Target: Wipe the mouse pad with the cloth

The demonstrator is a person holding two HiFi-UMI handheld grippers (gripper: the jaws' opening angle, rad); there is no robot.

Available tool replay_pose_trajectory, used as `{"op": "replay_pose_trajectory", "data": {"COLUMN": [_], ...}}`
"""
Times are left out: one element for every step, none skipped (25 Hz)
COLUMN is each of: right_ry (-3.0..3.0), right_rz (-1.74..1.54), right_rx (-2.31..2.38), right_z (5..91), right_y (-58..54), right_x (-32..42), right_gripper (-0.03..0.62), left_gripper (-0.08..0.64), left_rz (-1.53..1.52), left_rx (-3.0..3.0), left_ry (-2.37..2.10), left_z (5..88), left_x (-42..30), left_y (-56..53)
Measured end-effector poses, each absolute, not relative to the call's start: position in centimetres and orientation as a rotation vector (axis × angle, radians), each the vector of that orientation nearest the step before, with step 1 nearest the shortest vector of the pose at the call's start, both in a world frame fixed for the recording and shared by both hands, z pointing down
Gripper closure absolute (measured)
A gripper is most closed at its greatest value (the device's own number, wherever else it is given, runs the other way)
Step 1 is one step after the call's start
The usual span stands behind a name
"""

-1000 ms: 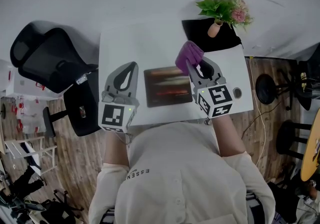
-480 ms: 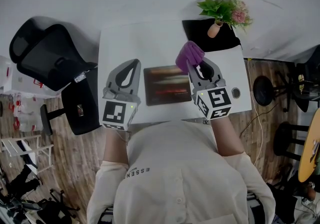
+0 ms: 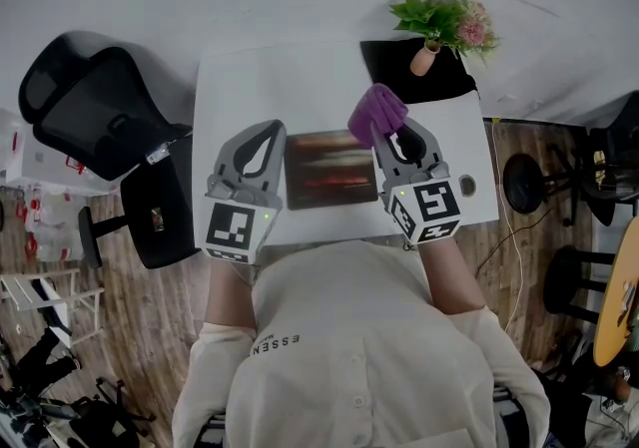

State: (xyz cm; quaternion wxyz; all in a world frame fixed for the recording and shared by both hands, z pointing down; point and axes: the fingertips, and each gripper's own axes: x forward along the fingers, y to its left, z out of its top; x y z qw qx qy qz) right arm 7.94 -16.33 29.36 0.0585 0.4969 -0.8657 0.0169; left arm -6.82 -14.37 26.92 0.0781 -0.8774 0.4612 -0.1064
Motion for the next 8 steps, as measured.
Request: {"op": "replay_pose_trajectory", "data": {"right_ry": [-2.623, -2.624, -2.625, -2.626, -2.627, -2.627, -2.627, -2.628], "right_rz": [0.048, 0.046, 0.045, 0.043, 0.041, 0.040, 0.039, 0.039], "right_rx": [1.508, 1.510, 1.511, 1.510, 1.508, 1.507, 1.505, 1.503], "right_z": [29.31, 29.27, 29.23, 29.20, 29.16, 29.12, 29.08, 29.05], "right_y": [-16.24, -16.16, -16.09, -16.02, -15.97, -15.92, -15.88, -15.84], "right_x": [8.02, 8.09, 8.14, 8.18, 8.23, 8.30, 8.38, 8.47], "right_gripper": [0.503, 0.503, 0.503, 0.503, 0.503, 0.503, 0.503, 0.503], "left_gripper": [0.558, 0.558, 0.558, 0.558, 0.558, 0.558, 0.558, 0.558], "left_rz": [-0.319, -0.319, -0.318, -0.317, -0.315, -0.313, -0.311, -0.308], "left_rx": [-2.628, -2.630, -2.632, -2.633, -2.634, -2.634, -2.634, -2.634], "left_ry": [1.379, 1.381, 1.384, 1.387, 1.389, 1.392, 1.394, 1.396], "left_z": [26.93, 26.97, 27.01, 27.03, 27.02, 26.98, 26.92, 26.85], "left_x": [-6.70, -6.65, -6.64, -6.62, -6.59, -6.53, -6.45, -6.37], "left_y": [-14.32, -14.27, -14.21, -14.13, -14.06, -13.99, -13.93, -13.87]}}
